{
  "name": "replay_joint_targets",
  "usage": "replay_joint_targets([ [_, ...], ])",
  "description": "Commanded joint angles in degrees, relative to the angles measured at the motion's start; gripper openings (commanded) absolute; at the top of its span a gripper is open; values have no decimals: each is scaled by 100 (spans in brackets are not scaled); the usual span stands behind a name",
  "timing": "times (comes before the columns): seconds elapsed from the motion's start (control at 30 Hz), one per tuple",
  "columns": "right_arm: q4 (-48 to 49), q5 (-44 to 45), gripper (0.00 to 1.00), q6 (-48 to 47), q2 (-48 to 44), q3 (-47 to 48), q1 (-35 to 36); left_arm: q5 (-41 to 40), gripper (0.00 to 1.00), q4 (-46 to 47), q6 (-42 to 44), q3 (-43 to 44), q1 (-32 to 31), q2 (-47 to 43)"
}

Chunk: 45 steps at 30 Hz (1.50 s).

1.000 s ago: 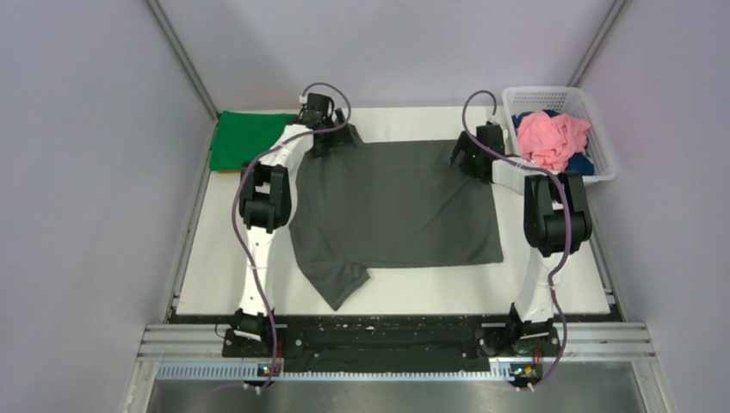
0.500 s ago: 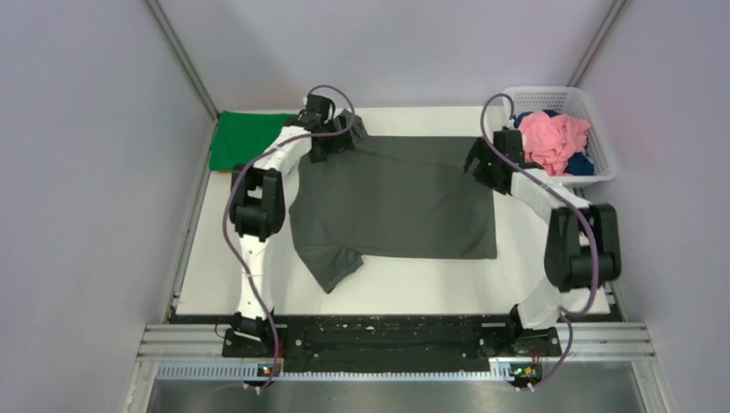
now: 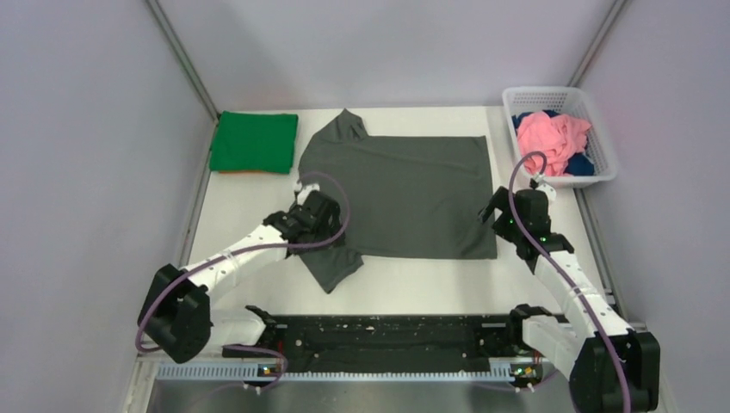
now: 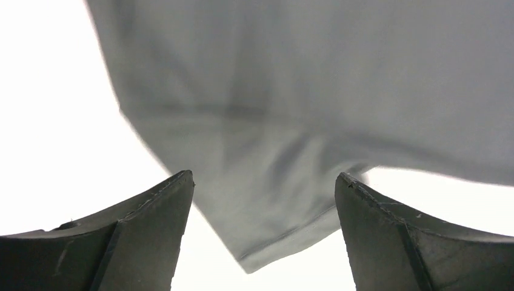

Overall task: Fold and stack the t-shirts
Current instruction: Flatten out the tshirt, then grab the side of the flattened tshirt closest away from the robot with both arms

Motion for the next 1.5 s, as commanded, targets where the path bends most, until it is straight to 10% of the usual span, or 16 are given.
replay_joint_targets([
  [0.0, 94, 4, 99, 113, -188, 75, -48, -503, 90, -910, -925, -878, -527, -727],
  [0.4, -103, 43, 99, -25, 349, 204, -44, 677, 72, -611, -1331, -2193, -949, -1714],
  [0.77, -231, 60, 98, -30, 216, 126, -42, 824, 34, 157, -1364, -2381, -952, -926],
  [0.9, -415, -46, 98, 45, -12, 29, -48, 667, 1, 20, -1427, -2273, -949, -692],
  [1.27, -697, -270, 83, 802, -743, -985, -43, 870, 0, -459, -1662, -2446, -950, -1443],
  [1.47, -423, -183, 56, 848, -629, -1285, -43, 1018, 0, -542, -1819, -2614, -950, -1812],
])
